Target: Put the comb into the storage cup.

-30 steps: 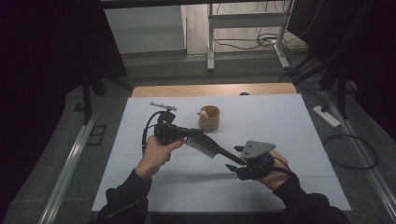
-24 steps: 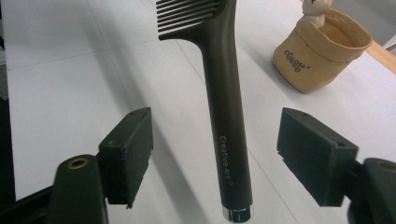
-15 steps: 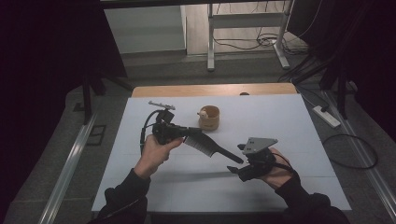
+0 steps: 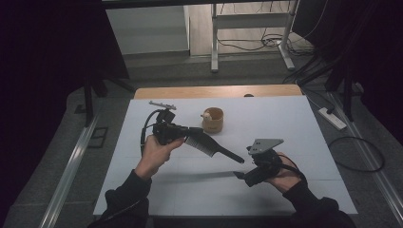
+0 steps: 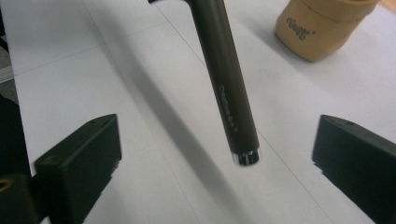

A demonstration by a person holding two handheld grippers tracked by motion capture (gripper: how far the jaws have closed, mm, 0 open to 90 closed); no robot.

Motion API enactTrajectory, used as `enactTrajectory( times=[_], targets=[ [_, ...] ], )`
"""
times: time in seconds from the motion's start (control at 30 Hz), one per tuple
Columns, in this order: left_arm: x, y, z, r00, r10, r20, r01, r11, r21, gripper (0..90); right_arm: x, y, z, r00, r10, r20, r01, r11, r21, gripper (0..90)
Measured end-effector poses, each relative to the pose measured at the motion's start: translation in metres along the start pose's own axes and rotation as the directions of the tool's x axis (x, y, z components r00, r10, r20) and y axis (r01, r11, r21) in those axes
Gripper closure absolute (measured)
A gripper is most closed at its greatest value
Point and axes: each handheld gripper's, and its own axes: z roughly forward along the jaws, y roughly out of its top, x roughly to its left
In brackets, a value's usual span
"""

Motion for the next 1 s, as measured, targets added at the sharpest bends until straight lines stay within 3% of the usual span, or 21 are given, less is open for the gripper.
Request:
enactTrajectory(
  times=[1.0],
  targets=[
    [0.011, 0.017, -0.024, 0.9985, -0.007, -0.054, 0.005, 0.9993, -0.037, 83.5, -0.013, -0.020, -0.018, 0.9942, 0.099, 0.042, -0.100, 0.995, 0.014, 0.0]
  ],
)
